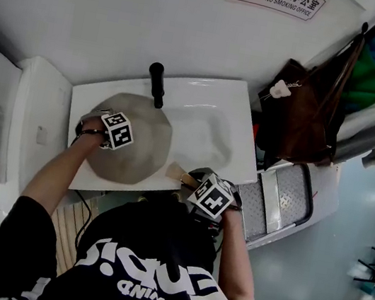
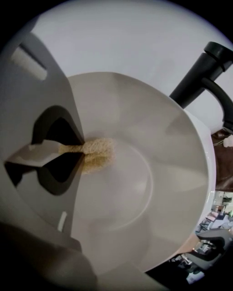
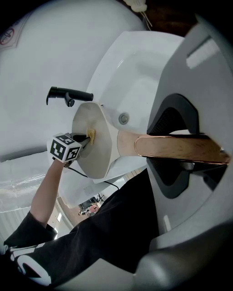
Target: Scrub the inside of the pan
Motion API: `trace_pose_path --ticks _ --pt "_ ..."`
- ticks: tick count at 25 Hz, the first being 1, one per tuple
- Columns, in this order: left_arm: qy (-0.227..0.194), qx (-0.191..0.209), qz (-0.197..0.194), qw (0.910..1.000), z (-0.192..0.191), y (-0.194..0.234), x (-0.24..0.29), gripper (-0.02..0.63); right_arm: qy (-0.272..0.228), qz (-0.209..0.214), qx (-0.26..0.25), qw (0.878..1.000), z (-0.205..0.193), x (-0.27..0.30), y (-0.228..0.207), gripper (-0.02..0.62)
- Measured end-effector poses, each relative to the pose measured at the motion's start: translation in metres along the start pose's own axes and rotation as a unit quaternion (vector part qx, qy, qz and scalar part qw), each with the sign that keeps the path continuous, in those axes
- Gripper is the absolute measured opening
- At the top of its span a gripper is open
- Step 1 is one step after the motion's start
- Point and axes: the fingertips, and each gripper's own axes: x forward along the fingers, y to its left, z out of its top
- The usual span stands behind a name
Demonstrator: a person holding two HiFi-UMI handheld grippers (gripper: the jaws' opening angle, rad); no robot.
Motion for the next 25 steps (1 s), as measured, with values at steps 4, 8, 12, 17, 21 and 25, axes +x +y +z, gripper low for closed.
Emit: trace_pose_path --ticks 4,8,12,17,21,25 --pt "-0.007 -0.021 -0.039 0.999 -0.003 -0.017 -0.005 0.046 0.002 0.001 0.0 1.0 0.0 -0.002 0.001 0.166" --pt "-0.023 -0.029 -0.077 0.9963 0.007 -0.043 -0.014 0.046 0.003 0.001 0.0 1.0 0.0 -0.001 0.001 0.166" --pt "-0.045 -0.019 -0.097 0.9941 0.024 -0.068 -0.023 0.046 0.004 0.0 -0.001 1.0 -0.001 -0.001 -0.001 0.166" --pt "-0.078 -0.035 -0.13 0.9878 0.048 -0.094 -0.031 0.048 0.0 0.002 -0.006 1.0 -0.002 0.003 -0.001 0.166" --pt "-0.108 -0.051 -0.157 0.9804 0.065 -0.109 -0.039 0.048 0.0 0.001 -0.007 1.0 -0.003 0.006 -0.004 0.166" --pt "-0.124 -0.06 -0.197 0.9707 0.07 -0.132 -0.049 0.048 0.007 0.005 -0.006 1.0 -0.008 0.01 -0.005 0.166"
